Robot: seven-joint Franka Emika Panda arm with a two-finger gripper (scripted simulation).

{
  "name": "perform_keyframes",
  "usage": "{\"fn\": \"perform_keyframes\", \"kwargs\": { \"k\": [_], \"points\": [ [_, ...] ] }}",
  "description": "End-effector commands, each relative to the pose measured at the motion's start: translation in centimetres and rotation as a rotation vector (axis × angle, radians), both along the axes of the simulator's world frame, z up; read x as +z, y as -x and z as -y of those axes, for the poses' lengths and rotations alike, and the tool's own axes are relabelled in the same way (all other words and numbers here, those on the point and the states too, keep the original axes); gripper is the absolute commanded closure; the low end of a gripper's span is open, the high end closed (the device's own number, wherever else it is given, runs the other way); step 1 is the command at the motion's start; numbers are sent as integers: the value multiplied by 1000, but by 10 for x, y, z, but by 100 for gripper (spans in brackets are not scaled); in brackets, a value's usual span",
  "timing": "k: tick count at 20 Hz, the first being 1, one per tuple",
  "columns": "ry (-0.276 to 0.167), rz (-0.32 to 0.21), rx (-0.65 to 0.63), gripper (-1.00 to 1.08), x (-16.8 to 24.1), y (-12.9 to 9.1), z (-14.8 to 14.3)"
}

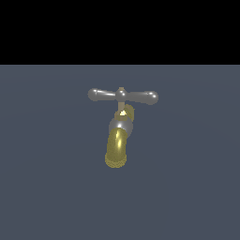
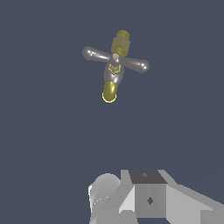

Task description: Turn on the faucet by rotating a designated handle.

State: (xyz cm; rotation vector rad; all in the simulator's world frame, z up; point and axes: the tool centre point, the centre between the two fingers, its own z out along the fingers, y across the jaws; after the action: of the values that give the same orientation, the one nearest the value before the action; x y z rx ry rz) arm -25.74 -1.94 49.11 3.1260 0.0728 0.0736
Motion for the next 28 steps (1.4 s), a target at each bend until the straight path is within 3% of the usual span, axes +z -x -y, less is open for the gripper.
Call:
{"fn": "perform_keyframes", "kwargs": {
  "k": [1, 13, 28],
  "points": [
    [0, -1, 32, 108, -7, -2, 4],
    [5, -11, 290, 108, -65, -24, 31],
    [12, -26, 661, 108, -149, -66, 61]
  ]
}}
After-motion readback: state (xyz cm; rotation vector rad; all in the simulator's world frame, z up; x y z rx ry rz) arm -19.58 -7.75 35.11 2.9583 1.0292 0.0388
